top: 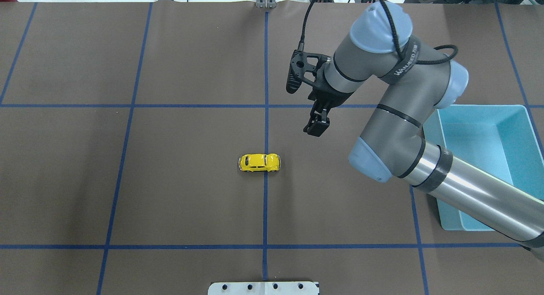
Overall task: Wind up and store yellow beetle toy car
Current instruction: 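Move the right gripper from above the blue bin over the yellow car, then lower the right gripper and close it around the yellow car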
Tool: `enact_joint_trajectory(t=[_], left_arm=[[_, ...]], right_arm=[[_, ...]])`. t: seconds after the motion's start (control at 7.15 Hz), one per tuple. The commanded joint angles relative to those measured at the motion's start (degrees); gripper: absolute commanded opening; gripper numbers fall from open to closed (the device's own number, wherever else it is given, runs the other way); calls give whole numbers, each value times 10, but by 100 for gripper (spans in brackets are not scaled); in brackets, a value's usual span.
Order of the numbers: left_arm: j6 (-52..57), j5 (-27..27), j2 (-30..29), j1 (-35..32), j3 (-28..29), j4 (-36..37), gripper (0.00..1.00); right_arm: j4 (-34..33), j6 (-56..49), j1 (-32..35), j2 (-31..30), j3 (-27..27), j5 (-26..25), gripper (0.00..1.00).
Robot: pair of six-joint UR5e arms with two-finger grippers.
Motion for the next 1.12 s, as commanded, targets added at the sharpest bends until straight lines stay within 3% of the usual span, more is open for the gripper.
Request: enact_joint_trajectory(t=[0.0, 0.28, 0.7, 0.98], left_arm=[[1, -1, 0, 0, 2, 5, 100], [1, -2, 0, -1, -1, 15, 100], [1, -1, 0, -9, 0, 18, 100], [0, 0, 0, -9, 1, 18, 100]], right_arm=[[0, -11, -62, 71, -101, -61, 94], [-18, -34, -126, 97, -140, -148, 94], [-103, -124, -134, 99, -95, -156, 95], [-103, -124, -143, 92, -97, -163, 94]])
